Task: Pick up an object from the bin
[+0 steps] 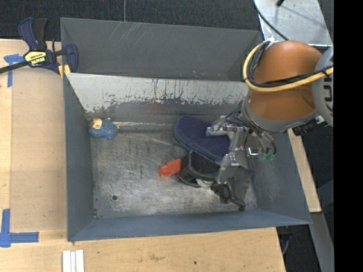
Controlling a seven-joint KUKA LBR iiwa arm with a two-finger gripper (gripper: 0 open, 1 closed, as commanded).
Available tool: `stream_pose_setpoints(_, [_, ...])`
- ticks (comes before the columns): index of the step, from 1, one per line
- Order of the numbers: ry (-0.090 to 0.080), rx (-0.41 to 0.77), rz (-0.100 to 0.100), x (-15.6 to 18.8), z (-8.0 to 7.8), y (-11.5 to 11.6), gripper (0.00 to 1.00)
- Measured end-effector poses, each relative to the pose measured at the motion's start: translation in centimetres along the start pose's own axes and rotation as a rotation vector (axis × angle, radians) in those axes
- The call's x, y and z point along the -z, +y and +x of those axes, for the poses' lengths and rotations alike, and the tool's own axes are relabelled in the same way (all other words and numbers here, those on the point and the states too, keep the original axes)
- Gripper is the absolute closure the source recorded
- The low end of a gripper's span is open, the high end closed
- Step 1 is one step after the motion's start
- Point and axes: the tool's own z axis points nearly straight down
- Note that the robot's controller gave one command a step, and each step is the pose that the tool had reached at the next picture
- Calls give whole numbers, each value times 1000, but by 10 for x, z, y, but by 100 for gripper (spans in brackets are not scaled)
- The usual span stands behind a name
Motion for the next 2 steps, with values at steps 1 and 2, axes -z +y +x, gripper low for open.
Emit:
stream_pose_setpoints(1, [-19,162,-1,-139,-4,-29,0])
stream_pose_setpoints(2, [-30,161,1,-136,-8,-29,100])
